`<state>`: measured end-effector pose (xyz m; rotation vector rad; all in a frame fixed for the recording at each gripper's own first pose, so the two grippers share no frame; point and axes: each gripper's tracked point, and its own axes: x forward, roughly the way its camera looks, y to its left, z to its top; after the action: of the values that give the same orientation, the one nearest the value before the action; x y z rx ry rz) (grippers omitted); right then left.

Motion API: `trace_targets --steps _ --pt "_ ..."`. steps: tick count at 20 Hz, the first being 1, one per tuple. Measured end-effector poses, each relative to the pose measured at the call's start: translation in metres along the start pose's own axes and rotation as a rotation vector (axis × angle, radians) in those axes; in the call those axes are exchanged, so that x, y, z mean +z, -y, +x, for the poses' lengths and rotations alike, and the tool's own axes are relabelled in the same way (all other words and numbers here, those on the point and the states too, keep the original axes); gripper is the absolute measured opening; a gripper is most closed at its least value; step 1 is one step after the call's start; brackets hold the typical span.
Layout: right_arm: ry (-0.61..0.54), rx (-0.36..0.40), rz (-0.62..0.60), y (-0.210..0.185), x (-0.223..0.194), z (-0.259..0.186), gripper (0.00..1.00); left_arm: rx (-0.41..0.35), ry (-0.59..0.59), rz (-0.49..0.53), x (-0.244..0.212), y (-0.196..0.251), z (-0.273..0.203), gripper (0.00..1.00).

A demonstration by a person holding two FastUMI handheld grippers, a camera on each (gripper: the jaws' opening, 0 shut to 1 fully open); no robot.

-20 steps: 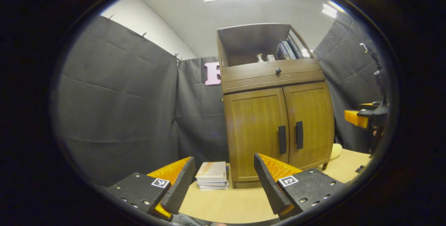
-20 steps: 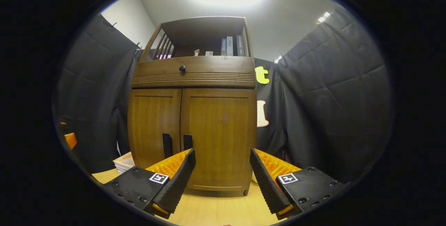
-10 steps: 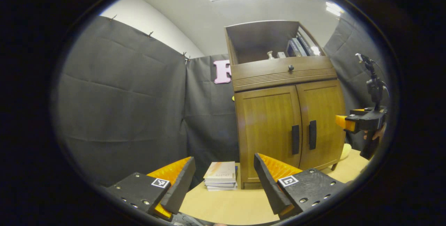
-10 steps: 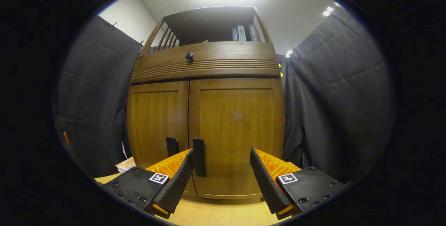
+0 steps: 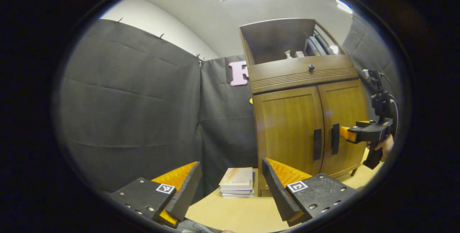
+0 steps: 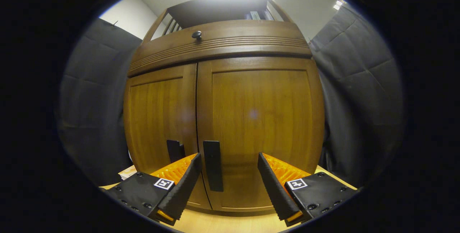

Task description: Open the right door of the double-door shoe cabinet with the right hand, and open the left door with the left hand.

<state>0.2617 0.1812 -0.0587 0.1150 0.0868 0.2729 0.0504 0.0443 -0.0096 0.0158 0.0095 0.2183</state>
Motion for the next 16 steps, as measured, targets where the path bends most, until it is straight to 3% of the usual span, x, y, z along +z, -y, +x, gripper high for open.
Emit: trace_targets --steps 6,8,10,11,14,15,16 --pt "-0.042 0.007 0.024 -0.01 -0.025 0.035 0.98 0.045 -0.026 0.02 -0.005 -0.004 0.003 0.99" --pt "-0.061 0.008 0.032 -0.014 -0.033 0.044 0.84 0.059 -0.039 0.022 -0.006 -0.006 0.003 0.99" --pt "-0.074 0.012 0.035 -0.017 -0.039 0.052 0.8 0.07 -0.048 0.021 -0.007 -0.007 0.003 0.99" --pt "-0.076 0.016 0.035 -0.018 -0.042 0.053 0.67 0.078 -0.049 0.024 -0.007 -0.008 0.002 0.99" --pt "-0.076 0.025 0.024 -0.026 -0.044 0.054 0.47 0.095 -0.046 0.032 -0.006 -0.008 0.003 0.99" --pt "-0.074 0.023 0.011 -0.026 -0.046 0.056 0.35 0.098 -0.046 0.032 -0.006 -0.009 0.003 0.99" --pt "-0.067 0.024 0.002 -0.026 -0.044 0.057 0.35 0.101 -0.045 0.031 -0.006 -0.009 0.003 0.99"
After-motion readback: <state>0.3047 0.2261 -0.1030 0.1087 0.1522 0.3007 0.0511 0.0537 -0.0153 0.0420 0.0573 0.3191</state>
